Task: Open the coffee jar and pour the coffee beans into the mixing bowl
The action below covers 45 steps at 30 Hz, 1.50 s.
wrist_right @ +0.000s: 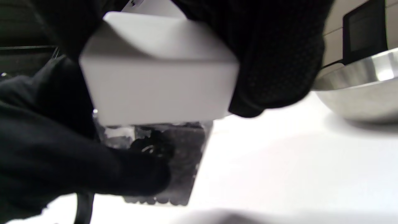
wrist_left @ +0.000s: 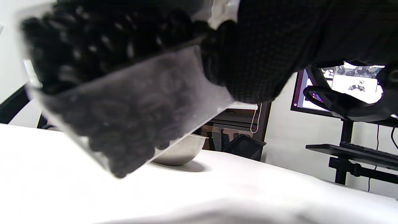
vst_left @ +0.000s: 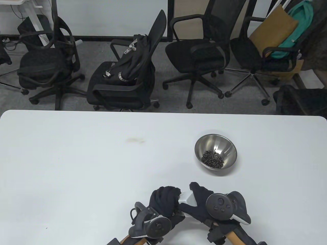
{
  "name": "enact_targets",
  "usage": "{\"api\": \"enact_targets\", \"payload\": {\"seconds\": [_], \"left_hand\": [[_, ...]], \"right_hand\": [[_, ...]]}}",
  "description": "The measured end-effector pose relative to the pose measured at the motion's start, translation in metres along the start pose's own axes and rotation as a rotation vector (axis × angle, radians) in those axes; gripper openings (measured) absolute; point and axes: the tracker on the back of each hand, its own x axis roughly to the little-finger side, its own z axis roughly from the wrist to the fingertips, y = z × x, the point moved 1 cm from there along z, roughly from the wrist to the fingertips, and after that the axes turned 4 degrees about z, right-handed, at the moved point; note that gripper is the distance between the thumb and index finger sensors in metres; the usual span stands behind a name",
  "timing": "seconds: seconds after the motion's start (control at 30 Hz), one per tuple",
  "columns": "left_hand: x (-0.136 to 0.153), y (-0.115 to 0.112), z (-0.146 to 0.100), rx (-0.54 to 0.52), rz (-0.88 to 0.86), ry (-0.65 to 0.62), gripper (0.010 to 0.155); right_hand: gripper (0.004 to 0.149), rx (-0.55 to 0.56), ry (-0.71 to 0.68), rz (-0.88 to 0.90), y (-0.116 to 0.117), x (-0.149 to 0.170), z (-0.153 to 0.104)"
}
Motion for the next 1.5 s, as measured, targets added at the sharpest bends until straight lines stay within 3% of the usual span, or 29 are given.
{"api": "enact_targets", "payload": {"seconds": [0.33, 0.57, 0.83, 1.07, 1.27, 1.5], "left_hand": [[-0.006, 0.000, 0.000, -0.007, 0.096, -0.006, 0.093], [-0.001, -0.009, 0.002, 0.037, 0.088, 0.038, 0.095], [0.047, -0.005, 0.009, 0.025, -0.138, 0.277, 0.096], [0.098, -0.005, 0.028, -0.012, -0.335, 0.498, 0.097], [0.140, -0.012, 0.048, -0.047, -0.350, 0.714, 0.097], [0.163, -0.032, 0.062, -0.015, -0.285, 0.822, 0.097]], "right_hand": [[0.088, 0.007, 0.075, 0.074, 0.003, 0.004, -0.001], [0.095, -0.035, 0.085, 0.057, 0.006, 0.012, -0.002], [0.092, 0.025, 0.061, -0.002, -0.005, 0.032, -0.029], [0.089, 0.048, 0.074, -0.034, 0.004, 0.054, -0.050], [0.086, 0.023, 0.090, -0.053, 0.013, 0.063, -0.055], [0.083, -0.001, 0.095, -0.086, 0.021, 0.069, -0.054]]}}
